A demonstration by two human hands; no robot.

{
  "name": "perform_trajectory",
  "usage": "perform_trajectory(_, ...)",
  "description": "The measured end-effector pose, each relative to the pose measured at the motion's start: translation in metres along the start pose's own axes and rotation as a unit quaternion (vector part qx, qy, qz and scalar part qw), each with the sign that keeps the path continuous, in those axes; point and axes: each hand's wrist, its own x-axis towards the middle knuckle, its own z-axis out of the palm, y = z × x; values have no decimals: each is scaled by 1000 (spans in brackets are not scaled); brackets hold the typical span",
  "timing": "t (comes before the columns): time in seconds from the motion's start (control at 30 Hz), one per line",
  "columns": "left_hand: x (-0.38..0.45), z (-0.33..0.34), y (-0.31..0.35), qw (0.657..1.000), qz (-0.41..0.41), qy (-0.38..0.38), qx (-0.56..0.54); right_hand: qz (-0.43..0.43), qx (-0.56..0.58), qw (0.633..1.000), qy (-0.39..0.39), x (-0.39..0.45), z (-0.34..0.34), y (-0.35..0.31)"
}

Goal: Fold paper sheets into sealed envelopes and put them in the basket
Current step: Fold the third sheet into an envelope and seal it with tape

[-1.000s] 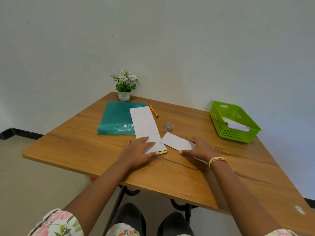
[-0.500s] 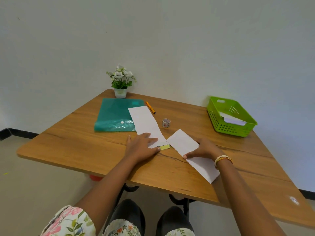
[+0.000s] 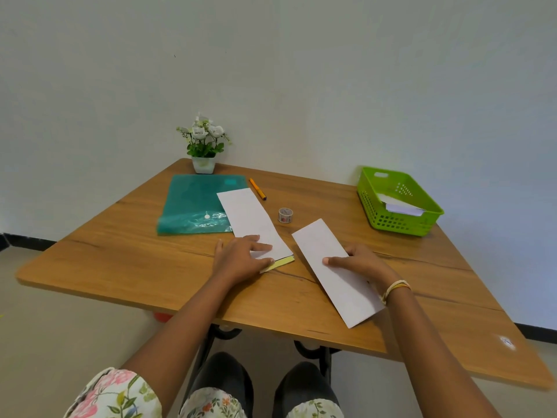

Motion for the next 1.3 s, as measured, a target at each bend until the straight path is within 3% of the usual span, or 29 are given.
perform_trajectory(0.17, -5, 6, 2, 997, 25, 64, -24, 22, 21, 999, -11, -2, 4, 2)
perform_trajectory(0.3, -5, 11, 6, 994, 54, 99, 15, 31, 27, 998, -54, -5, 6, 1)
perform_trajectory(0.43, -7, 11, 10, 982, 87, 168, -15, 42, 48, 993, -100, -9, 0, -2)
perform_trajectory(0.6, -5, 8, 15, 981, 90, 167, -35, 27, 93, 979, -177, -14, -8, -7)
perform_trajectory(1.1, -7, 6, 18, 972, 143, 185, -34, 80, 49, 977, -192, -10, 41, -31)
perform_trajectory(1.3, -12, 4, 18, 970, 150, 163, -96, 64, 54, 988, -129, 6, 53, -41)
